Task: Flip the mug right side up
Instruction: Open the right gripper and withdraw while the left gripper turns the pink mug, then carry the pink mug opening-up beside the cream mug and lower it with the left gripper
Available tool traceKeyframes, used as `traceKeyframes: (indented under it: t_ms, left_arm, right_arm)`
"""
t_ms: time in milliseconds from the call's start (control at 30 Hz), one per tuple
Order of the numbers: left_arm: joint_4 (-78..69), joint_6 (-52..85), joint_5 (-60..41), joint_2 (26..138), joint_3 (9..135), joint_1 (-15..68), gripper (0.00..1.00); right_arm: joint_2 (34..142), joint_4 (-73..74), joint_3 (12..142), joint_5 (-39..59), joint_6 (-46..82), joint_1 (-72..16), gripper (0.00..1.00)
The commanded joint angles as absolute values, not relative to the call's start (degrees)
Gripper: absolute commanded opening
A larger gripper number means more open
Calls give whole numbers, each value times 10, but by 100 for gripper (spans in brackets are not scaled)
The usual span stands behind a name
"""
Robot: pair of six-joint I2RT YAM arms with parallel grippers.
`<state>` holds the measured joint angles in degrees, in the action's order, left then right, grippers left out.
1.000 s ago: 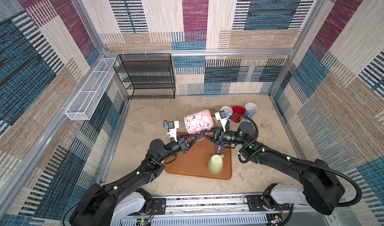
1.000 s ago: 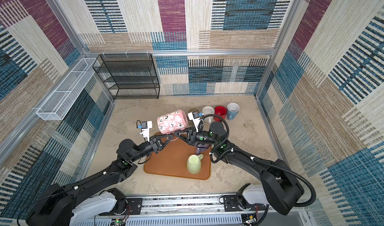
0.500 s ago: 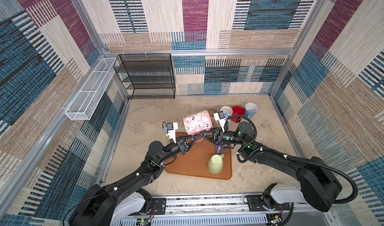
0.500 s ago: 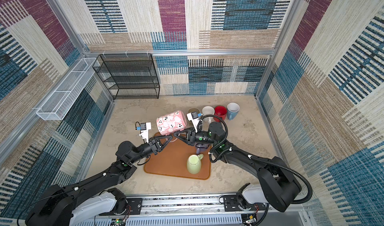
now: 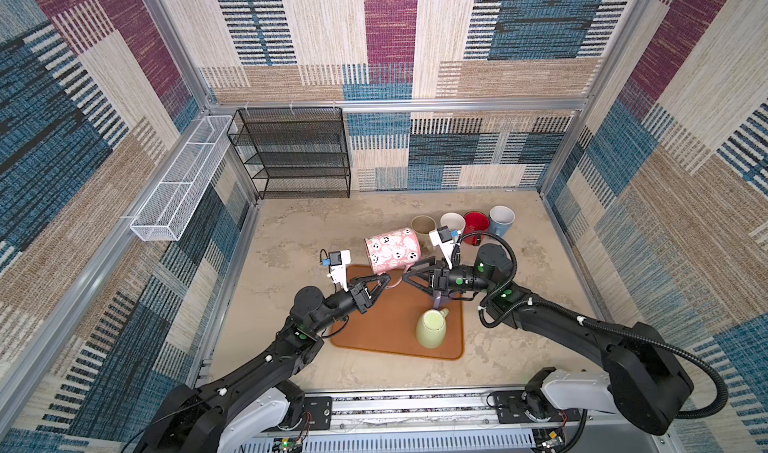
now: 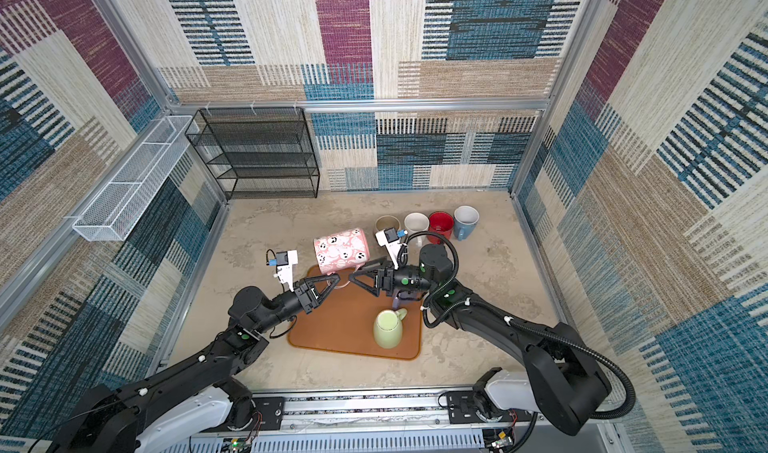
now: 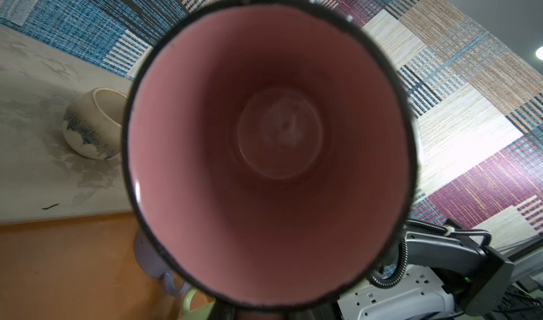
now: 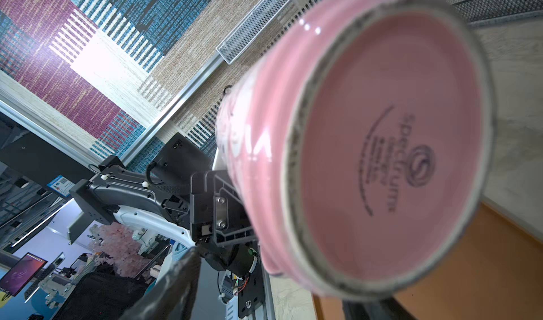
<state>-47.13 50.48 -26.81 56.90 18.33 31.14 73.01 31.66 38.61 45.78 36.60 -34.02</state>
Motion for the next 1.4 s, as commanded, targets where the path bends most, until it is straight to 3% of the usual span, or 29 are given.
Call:
traceKeyframes:
  t_ms: [0, 333, 667, 1033, 1367]
  left_arm:
    - [-445, 465, -258, 565, 195, 303, 0]
    - [-287, 415, -256, 583, 256, 282, 0]
    - [-96, 338, -216, 622, 373, 278, 0]
    - [-47, 313, -191, 725, 468, 274, 0]
    - [50, 256, -104, 801, 574, 273, 0]
  right_arm:
    - [710, 287, 389, 432, 323, -332, 78]
    - [660, 217, 379, 399, 262, -314, 87]
    - [623, 170, 365, 349, 218, -313, 88]
    - [599, 165, 345, 345, 195, -313, 88]
    - [591, 171, 327, 331, 187, -313, 88]
